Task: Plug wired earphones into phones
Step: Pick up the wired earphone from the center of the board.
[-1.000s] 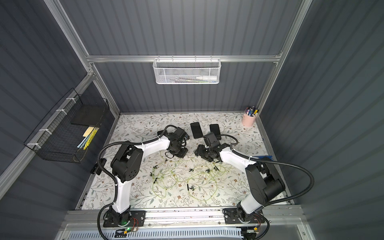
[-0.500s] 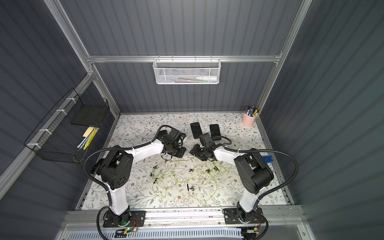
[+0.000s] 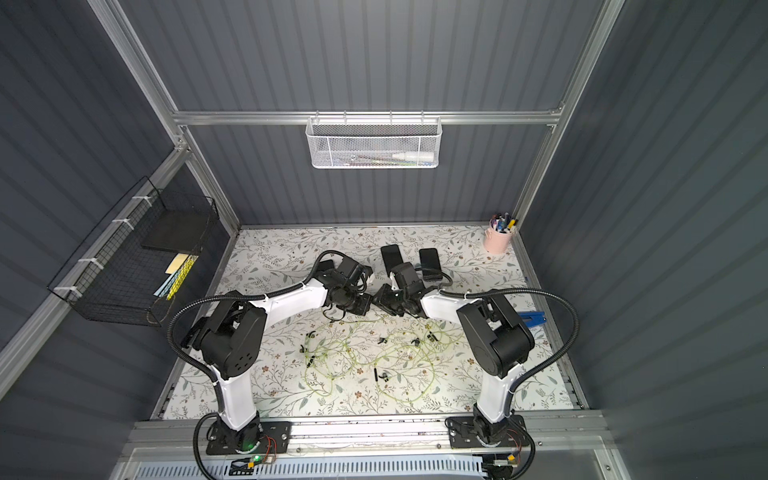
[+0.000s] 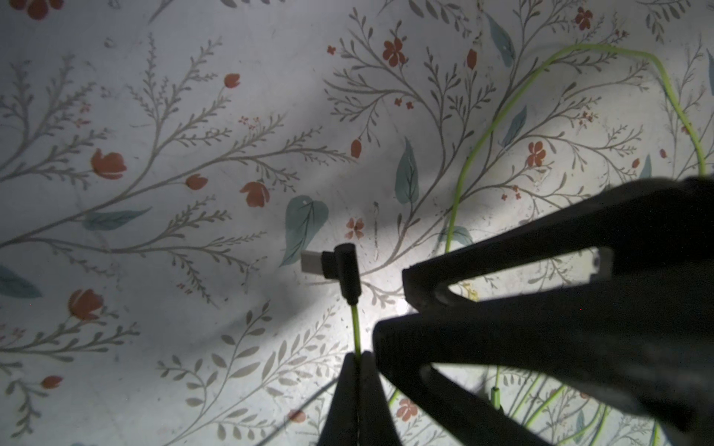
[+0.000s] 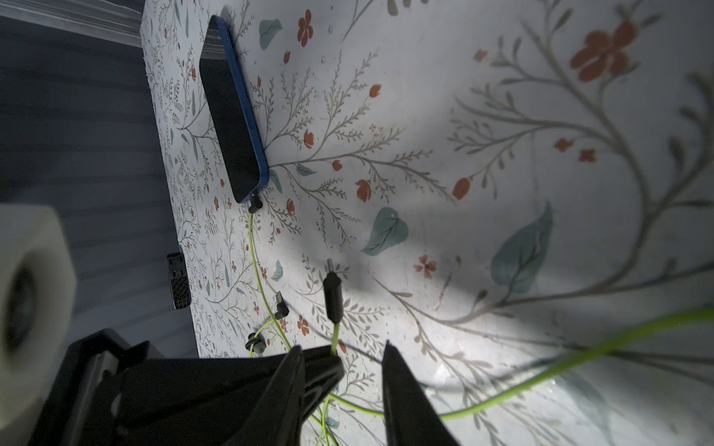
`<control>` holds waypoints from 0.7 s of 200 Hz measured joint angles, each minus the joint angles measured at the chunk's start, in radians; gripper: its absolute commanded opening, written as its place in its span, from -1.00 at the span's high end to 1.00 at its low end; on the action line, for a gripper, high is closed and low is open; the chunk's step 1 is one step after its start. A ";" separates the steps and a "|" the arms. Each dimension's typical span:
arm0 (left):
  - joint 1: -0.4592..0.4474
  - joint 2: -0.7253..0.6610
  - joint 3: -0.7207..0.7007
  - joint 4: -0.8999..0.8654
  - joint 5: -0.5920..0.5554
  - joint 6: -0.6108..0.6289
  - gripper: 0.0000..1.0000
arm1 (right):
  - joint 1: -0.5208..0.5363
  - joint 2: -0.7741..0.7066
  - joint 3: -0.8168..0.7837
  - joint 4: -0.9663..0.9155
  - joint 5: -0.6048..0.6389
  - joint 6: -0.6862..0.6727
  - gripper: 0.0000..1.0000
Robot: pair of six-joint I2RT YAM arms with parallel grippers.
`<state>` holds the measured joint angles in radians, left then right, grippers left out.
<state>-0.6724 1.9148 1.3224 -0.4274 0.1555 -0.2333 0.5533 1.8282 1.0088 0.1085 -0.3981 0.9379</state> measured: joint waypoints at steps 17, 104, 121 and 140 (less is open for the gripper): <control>0.000 0.000 0.000 0.000 0.003 0.000 1.00 | 0.000 0.003 0.009 0.002 -0.003 -0.002 0.41; 0.000 0.000 -0.002 0.003 0.004 0.002 1.00 | -0.001 0.032 0.027 0.011 -0.006 -0.026 0.43; 0.000 0.000 -0.002 0.003 0.004 0.004 1.00 | -0.001 0.033 0.028 0.011 -0.006 -0.028 0.46; 0.000 0.000 -0.002 0.003 0.004 0.004 1.00 | -0.001 0.041 0.037 0.011 -0.006 -0.032 0.50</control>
<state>-0.6724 1.9148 1.3209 -0.4248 0.1596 -0.2295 0.5526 1.8690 1.0454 0.1192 -0.4046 0.9054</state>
